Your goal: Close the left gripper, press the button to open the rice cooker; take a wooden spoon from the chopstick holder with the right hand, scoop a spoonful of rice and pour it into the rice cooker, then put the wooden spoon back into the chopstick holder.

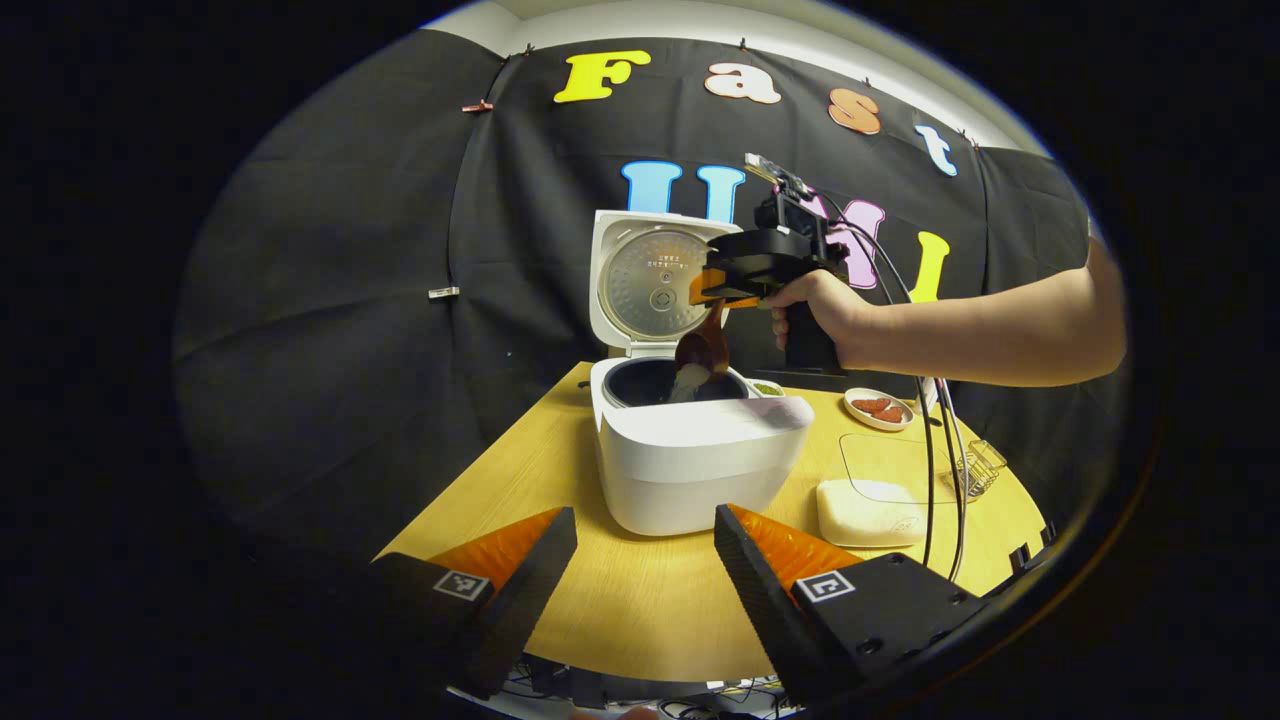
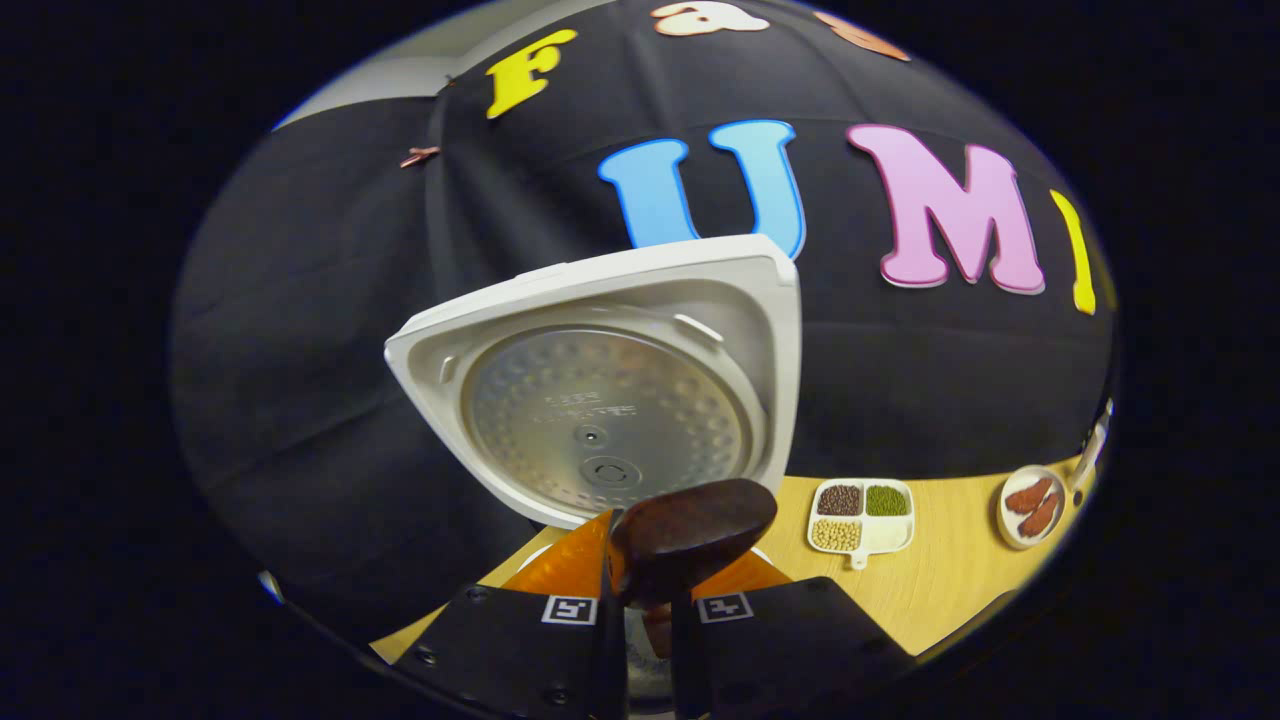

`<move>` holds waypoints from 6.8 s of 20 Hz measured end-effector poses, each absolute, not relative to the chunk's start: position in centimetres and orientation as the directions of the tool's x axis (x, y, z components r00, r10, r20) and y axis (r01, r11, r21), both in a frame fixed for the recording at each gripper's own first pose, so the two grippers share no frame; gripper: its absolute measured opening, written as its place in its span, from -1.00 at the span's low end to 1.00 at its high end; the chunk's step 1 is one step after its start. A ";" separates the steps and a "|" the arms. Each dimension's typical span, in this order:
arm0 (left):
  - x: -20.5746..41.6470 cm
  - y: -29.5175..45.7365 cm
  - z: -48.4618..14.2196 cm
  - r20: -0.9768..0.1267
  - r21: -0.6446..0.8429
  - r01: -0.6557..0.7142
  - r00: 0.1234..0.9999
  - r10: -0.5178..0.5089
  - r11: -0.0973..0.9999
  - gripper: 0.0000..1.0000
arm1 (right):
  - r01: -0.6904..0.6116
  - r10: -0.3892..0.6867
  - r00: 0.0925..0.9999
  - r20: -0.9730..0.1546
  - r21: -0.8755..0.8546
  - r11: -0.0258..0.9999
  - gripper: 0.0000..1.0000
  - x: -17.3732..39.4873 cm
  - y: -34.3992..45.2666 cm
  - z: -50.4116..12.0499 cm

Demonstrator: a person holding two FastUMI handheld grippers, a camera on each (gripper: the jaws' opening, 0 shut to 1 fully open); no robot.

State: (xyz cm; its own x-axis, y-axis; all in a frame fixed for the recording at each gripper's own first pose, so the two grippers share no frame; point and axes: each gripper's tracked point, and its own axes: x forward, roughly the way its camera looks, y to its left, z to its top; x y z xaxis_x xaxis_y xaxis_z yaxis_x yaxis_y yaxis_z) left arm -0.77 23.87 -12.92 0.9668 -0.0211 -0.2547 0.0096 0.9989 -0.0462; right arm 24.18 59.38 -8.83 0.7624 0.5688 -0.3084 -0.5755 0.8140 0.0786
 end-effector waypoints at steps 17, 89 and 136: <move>0.0 25.0 -11.9 -0.221 -0.047 -0.021 0.975 0.010 0.999 0.92 | -0.758 0.713 0.636 -0.295 -0.412 0.506 -0.58 18.4 65.6 -11.0; 11.5 12.9 6.2 -0.087 0.060 -0.098 0.991 0.103 0.993 0.94 | 0.268 -0.213 0.905 -0.369 0.104 0.958 0.97 12.8 -10.4 -11.5; 34.3 21.9 7.7 -0.493 -0.056 -0.076 0.869 0.039 0.996 0.98 | 0.102 -0.092 0.944 -0.316 0.017 0.995 0.97 3.3 -0.3 -8.0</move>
